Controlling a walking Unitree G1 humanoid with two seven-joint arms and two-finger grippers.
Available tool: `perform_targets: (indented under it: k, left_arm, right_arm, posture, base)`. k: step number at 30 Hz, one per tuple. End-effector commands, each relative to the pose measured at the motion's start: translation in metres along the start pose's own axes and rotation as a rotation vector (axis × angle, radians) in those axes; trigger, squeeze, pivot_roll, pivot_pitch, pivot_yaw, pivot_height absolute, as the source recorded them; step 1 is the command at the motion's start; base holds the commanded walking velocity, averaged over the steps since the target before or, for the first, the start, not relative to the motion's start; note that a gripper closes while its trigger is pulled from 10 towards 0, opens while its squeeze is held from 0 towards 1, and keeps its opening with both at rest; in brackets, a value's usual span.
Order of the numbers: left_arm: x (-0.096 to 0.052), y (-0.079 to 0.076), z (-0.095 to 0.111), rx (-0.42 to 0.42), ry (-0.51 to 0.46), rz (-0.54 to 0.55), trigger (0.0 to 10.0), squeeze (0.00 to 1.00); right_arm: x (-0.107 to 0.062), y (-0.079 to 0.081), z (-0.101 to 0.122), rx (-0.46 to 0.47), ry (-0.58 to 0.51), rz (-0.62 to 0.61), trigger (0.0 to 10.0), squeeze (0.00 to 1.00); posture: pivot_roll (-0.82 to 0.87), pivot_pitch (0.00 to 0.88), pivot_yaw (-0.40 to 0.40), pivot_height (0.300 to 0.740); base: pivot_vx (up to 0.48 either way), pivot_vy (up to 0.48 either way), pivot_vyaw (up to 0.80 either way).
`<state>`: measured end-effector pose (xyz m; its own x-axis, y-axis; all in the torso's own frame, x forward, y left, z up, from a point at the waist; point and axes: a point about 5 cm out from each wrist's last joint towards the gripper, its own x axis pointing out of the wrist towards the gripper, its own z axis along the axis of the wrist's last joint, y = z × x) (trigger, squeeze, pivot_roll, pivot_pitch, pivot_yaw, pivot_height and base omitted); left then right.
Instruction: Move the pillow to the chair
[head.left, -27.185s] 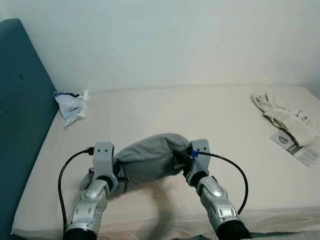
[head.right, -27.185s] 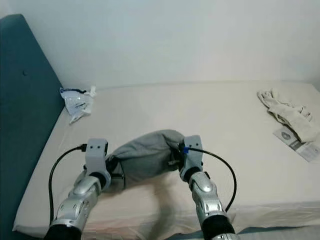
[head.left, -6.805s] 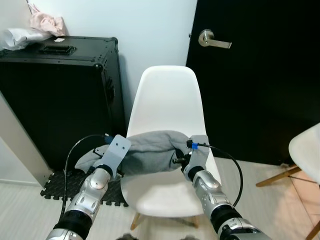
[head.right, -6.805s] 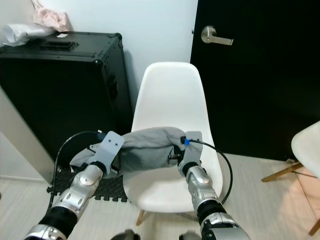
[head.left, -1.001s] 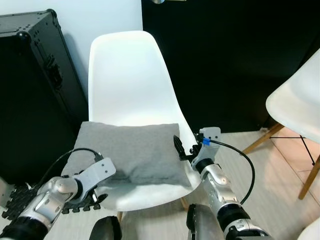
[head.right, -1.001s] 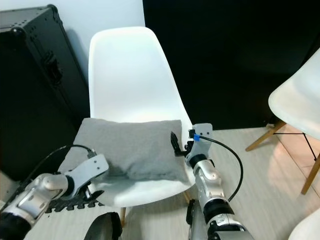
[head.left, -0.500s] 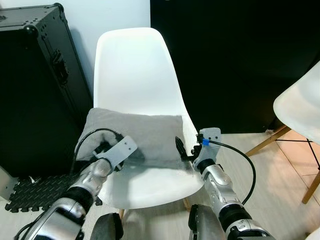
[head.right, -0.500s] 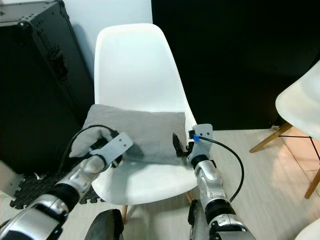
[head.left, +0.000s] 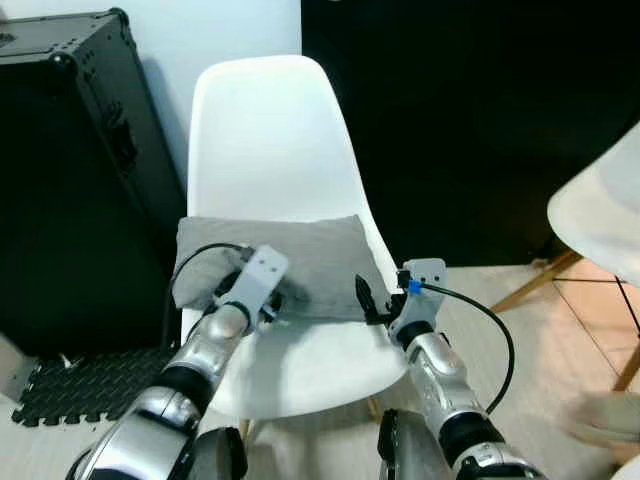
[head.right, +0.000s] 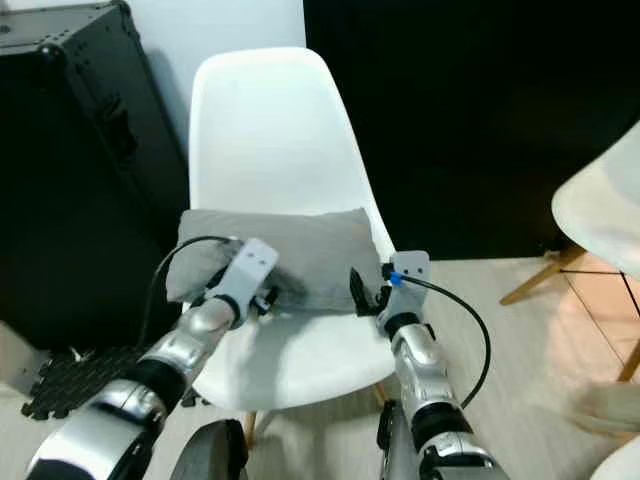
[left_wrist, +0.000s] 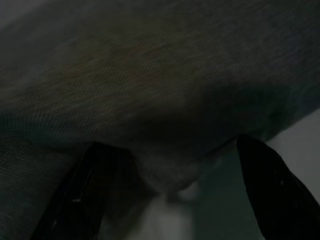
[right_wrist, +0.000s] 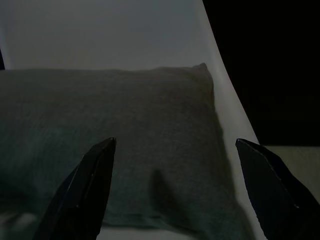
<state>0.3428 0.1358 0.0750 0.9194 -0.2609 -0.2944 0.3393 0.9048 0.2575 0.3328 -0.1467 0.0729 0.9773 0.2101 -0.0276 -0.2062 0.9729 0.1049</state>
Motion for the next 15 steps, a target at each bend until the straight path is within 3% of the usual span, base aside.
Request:
perform_targets:
  k: [1,2,6,7,10,13,15]
  left_arm:
    - [-0.013,0.01,-0.002,-0.025,-0.014,-0.001,10.0,0.0]
    - [-0.013,0.01,-0.002,-0.025,-0.014,-0.001,10.0,0.0]
    - [-0.055,0.008,-0.025,-0.009,0.062,-0.096,10.0,0.0]
    - [-0.055,0.008,-0.025,-0.009,0.062,-0.096,10.0,0.0]
    - [-0.072,-0.005,-0.014,-0.125,-0.014,-0.269,10.0,0.0]
    - [-0.072,-0.001,-0.005,-0.17,-0.072,-0.251,10.0,0.0]
    - [-0.065,0.013,0.015,-0.278,-0.187,-0.107,10.0,0.0]
  right_arm:
    - [-0.002,0.005,-0.007,0.029,0.026,0.01,10.0,0.0]
    - [-0.002,0.005,-0.007,0.029,0.026,0.01,10.0,0.0]
    - [-0.001,0.01,-0.01,0.015,0.051,0.028,10.0,0.0]
    - [-0.001,0.01,-0.01,0.015,0.051,0.028,10.0,0.0]
    - [0.003,0.011,-0.008,0.008,0.055,0.029,10.0,0.0]
    - [0.004,0.011,-0.007,0.005,0.057,0.027,10.0,0.0]
    - [0.005,0.011,-0.006,0.007,0.05,0.022,10.0,0.0]
  posture:
    - [0.08,0.076,0.0,0.56]
    - [0.08,0.076,0.0,0.56]
    - [0.09,0.066,-0.009,0.56]
    - [0.09,0.066,-0.009,0.56]
    - [0.09,0.06,-0.017,0.56]
    - [0.09,0.06,-0.018,0.56]
    - [0.1,0.058,-0.023,0.56]
  base:
    - [0.0,0.0,0.0]
    - [0.0,0.0,0.0]
    - [0.0,0.0,0.0]
    - [0.0,0.0,0.0]
    - [0.0,0.0,0.0]
    - [0.0,0.0,0.0]
    - [0.0,0.0,0.0]
